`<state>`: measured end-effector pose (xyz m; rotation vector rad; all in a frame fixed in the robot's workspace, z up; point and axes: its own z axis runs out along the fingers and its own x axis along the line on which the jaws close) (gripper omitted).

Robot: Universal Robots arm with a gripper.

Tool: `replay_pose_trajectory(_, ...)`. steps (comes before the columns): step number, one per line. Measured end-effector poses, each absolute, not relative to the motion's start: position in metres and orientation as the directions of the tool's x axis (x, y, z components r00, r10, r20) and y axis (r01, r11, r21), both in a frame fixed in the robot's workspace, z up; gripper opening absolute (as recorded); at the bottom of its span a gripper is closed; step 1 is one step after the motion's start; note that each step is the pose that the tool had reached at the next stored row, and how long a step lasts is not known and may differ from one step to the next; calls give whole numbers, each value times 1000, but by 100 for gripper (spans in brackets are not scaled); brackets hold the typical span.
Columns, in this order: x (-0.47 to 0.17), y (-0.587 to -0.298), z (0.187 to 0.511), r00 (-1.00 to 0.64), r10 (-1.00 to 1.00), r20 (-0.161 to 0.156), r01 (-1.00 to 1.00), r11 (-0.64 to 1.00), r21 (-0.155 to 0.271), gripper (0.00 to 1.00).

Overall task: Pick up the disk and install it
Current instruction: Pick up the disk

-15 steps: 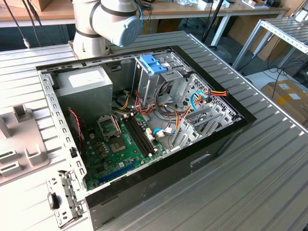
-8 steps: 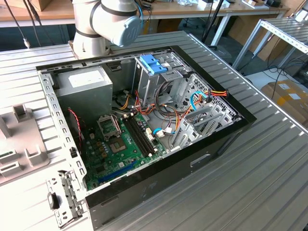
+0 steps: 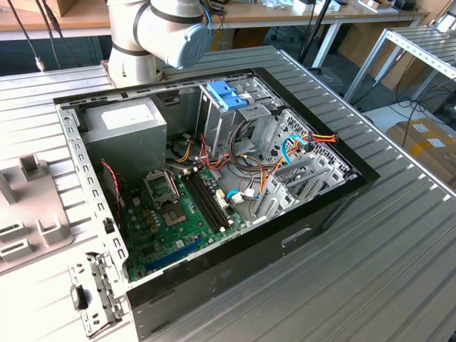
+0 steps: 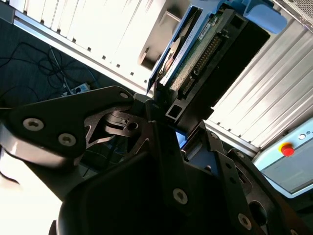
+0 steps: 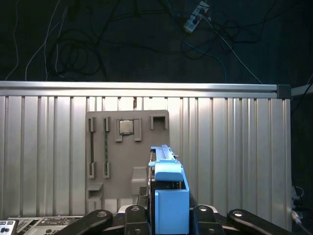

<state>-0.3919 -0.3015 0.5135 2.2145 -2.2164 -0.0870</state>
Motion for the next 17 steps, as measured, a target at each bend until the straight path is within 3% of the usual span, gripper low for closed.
replay_pose_trajectory(17,-374,-302,514,-2,-999,-34,-999,0,44,36)
